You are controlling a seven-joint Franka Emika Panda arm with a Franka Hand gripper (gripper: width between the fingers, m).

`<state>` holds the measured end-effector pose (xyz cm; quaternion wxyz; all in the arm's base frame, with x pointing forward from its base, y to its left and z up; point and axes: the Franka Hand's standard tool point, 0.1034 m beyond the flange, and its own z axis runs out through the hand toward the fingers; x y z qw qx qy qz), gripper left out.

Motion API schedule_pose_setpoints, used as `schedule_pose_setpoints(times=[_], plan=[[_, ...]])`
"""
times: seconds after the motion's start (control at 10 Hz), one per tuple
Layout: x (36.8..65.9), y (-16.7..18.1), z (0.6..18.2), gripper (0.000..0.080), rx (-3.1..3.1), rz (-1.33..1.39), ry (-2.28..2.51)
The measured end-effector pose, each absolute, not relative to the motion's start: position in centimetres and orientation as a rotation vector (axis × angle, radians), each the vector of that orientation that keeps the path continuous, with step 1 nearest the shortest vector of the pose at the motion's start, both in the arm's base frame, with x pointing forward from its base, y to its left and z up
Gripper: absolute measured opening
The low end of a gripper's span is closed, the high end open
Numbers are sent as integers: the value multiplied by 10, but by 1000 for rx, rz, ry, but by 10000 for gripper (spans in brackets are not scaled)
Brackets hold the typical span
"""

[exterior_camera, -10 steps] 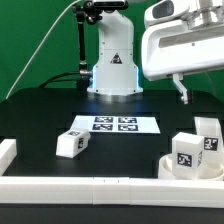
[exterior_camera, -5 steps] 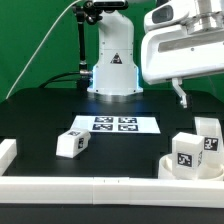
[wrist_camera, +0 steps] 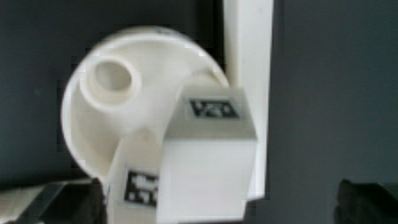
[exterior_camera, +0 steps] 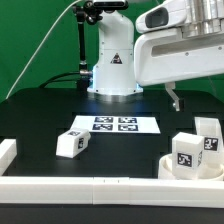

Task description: Assemble stool

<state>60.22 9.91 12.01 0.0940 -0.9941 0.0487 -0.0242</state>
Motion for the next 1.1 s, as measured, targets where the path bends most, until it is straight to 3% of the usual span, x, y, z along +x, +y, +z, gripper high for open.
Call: schedule_pose_setpoints(times=[1.1], plan=[[612, 108, 118, 649, -2828, -156, -1277]])
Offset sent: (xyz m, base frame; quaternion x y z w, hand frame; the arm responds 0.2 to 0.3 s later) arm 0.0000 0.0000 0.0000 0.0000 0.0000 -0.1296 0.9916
